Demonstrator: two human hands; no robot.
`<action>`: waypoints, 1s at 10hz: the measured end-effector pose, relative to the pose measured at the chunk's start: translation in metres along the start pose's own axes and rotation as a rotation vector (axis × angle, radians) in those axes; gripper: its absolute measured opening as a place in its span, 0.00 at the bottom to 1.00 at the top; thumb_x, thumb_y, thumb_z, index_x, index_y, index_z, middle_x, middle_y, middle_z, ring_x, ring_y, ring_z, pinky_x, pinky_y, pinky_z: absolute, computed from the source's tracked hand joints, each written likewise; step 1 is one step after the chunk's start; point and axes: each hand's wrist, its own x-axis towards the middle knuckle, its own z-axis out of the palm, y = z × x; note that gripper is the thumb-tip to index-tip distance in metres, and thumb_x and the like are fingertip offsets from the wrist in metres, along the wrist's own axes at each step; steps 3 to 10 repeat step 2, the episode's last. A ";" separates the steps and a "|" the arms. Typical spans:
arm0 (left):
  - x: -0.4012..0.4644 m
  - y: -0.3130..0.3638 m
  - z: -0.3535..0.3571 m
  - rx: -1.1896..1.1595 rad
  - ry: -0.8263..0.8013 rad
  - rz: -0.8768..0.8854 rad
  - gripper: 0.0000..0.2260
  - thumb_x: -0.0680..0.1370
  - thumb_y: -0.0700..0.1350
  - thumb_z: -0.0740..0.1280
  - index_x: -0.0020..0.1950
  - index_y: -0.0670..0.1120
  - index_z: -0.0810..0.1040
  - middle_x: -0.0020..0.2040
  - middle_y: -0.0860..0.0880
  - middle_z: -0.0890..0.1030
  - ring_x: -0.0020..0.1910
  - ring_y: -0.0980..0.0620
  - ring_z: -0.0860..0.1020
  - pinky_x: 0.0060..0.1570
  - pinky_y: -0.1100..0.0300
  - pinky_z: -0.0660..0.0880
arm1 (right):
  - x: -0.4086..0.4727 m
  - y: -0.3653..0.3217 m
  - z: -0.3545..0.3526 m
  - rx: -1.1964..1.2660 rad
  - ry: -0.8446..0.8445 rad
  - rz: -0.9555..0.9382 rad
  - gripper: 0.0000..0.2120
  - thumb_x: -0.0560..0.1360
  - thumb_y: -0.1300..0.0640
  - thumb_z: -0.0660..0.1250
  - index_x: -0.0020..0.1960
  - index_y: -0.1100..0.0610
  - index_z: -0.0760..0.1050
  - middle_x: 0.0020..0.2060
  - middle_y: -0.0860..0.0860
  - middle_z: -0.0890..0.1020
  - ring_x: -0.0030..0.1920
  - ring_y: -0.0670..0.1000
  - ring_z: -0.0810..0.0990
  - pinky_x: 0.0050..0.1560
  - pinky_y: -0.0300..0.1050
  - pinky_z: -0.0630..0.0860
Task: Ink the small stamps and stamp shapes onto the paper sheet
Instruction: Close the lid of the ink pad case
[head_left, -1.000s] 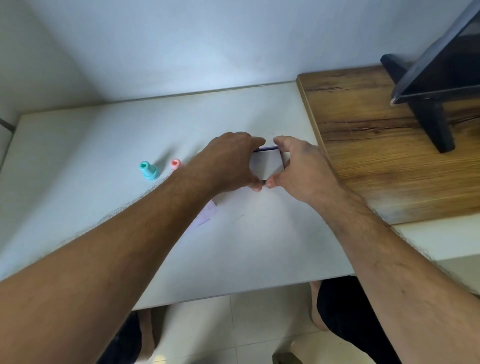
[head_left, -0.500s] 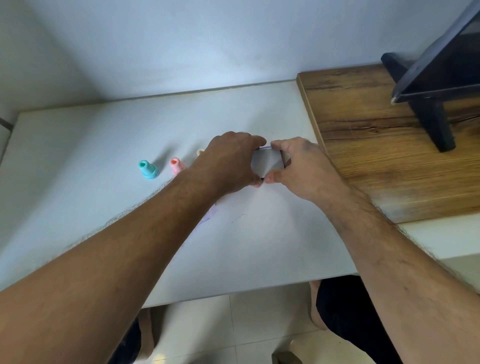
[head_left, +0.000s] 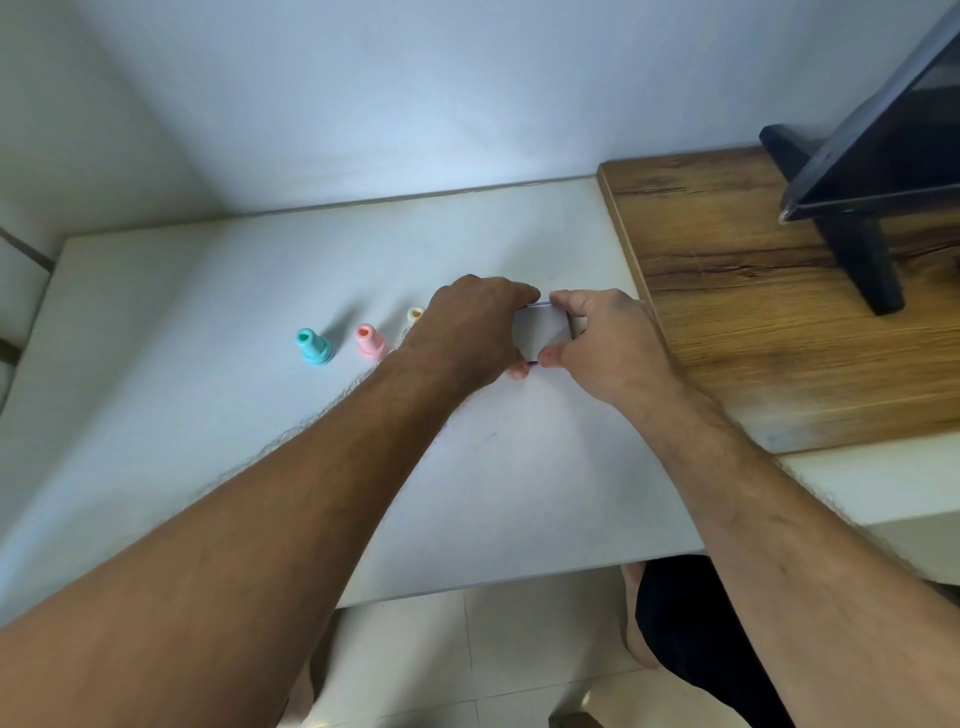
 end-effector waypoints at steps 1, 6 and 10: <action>-0.006 0.001 -0.005 -0.071 -0.035 -0.020 0.34 0.69 0.46 0.77 0.73 0.51 0.70 0.65 0.49 0.78 0.65 0.46 0.72 0.60 0.54 0.69 | 0.001 0.001 -0.005 0.096 -0.039 0.038 0.35 0.66 0.58 0.78 0.71 0.51 0.70 0.62 0.48 0.80 0.53 0.45 0.75 0.52 0.37 0.71; -0.014 0.000 -0.020 -0.166 0.039 -0.022 0.32 0.74 0.49 0.73 0.75 0.54 0.66 0.71 0.48 0.73 0.70 0.46 0.69 0.66 0.54 0.66 | -0.004 -0.004 -0.008 0.168 0.002 0.066 0.35 0.69 0.55 0.76 0.73 0.50 0.67 0.67 0.48 0.76 0.62 0.49 0.75 0.58 0.42 0.74; -0.014 0.000 -0.020 -0.166 0.039 -0.022 0.32 0.74 0.49 0.73 0.75 0.54 0.66 0.71 0.48 0.73 0.70 0.46 0.69 0.66 0.54 0.66 | -0.004 -0.004 -0.008 0.168 0.002 0.066 0.35 0.69 0.55 0.76 0.73 0.50 0.67 0.67 0.48 0.76 0.62 0.49 0.75 0.58 0.42 0.74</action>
